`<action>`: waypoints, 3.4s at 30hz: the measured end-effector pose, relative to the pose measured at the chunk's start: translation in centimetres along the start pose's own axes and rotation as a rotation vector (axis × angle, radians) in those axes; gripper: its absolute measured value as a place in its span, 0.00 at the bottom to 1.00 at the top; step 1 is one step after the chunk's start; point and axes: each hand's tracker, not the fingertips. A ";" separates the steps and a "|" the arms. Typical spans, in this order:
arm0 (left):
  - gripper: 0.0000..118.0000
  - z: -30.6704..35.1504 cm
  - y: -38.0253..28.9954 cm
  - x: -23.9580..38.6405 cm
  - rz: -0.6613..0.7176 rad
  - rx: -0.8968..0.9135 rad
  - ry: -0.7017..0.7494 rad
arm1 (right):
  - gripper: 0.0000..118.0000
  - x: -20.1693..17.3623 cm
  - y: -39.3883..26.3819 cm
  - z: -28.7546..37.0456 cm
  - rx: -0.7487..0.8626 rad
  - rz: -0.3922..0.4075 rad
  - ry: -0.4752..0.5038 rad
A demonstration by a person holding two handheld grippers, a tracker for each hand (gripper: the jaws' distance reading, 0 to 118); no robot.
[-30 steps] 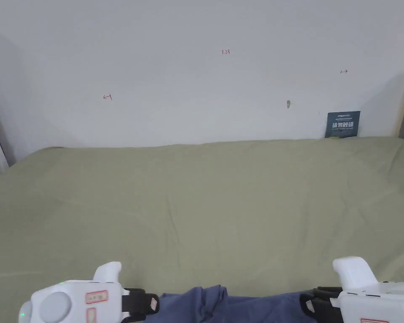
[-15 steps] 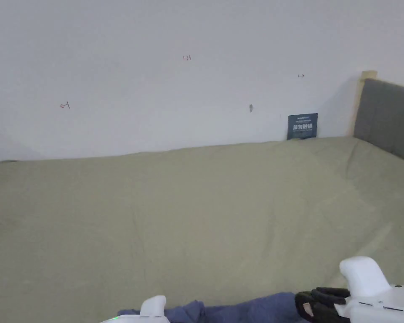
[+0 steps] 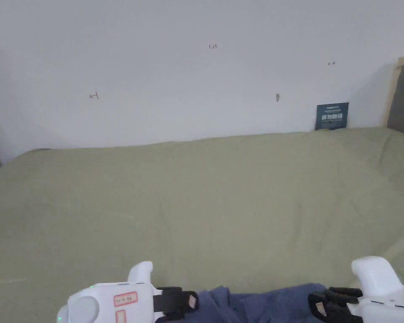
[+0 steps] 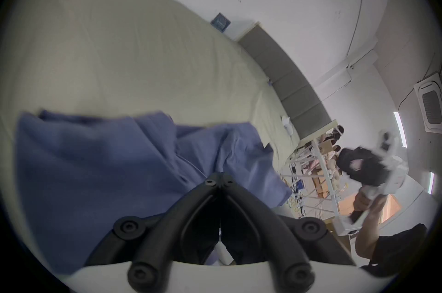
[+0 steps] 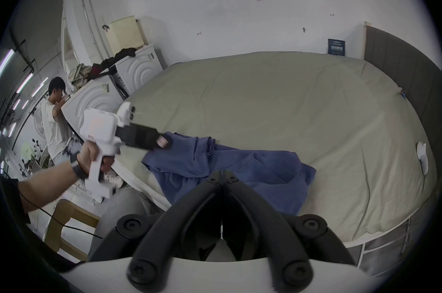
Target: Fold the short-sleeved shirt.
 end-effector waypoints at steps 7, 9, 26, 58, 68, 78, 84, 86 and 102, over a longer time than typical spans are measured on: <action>0.15 6.6 0.0 -7.0 0.160 -0.015 0.143 | 0.00 -1.3 0.3 -1.9 -0.019 0.013 0.037; 0.98 6.4 -0.5 -7.5 0.160 -0.016 0.159 | 0.00 -1.6 0.4 -2.4 -0.027 0.015 0.040; 1.00 -3.7 -2.9 -7.4 0.216 -0.144 -0.088 | 0.00 -0.8 1.3 -1.3 -0.022 0.008 0.005; 0.08 17.6 3.1 -10.5 0.128 0.013 0.665 | 0.00 -3.0 1.4 -5.5 -0.056 0.038 0.081; 0.08 9.8 5.9 0.0 -0.074 -0.095 0.652 | 0.00 -1.7 0.8 -4.4 -0.047 0.035 0.079; 0.09 -1.7 4.4 7.0 -0.215 -0.286 0.571 | 0.00 0.7 -0.2 -2.0 -0.012 -0.018 0.050; 0.25 -6.1 3.1 7.1 -0.196 -0.372 0.561 | 0.00 1.2 -0.2 -1.2 -0.005 -0.023 0.044; 0.52 -6.5 2.9 6.5 -0.121 -0.352 0.495 | 0.00 1.3 0.0 -1.1 0.004 -0.025 0.049; 0.00 3.2 3.7 0.9 0.135 -0.005 -0.017 | 0.00 -0.4 -0.4 -2.0 -0.013 -0.008 0.083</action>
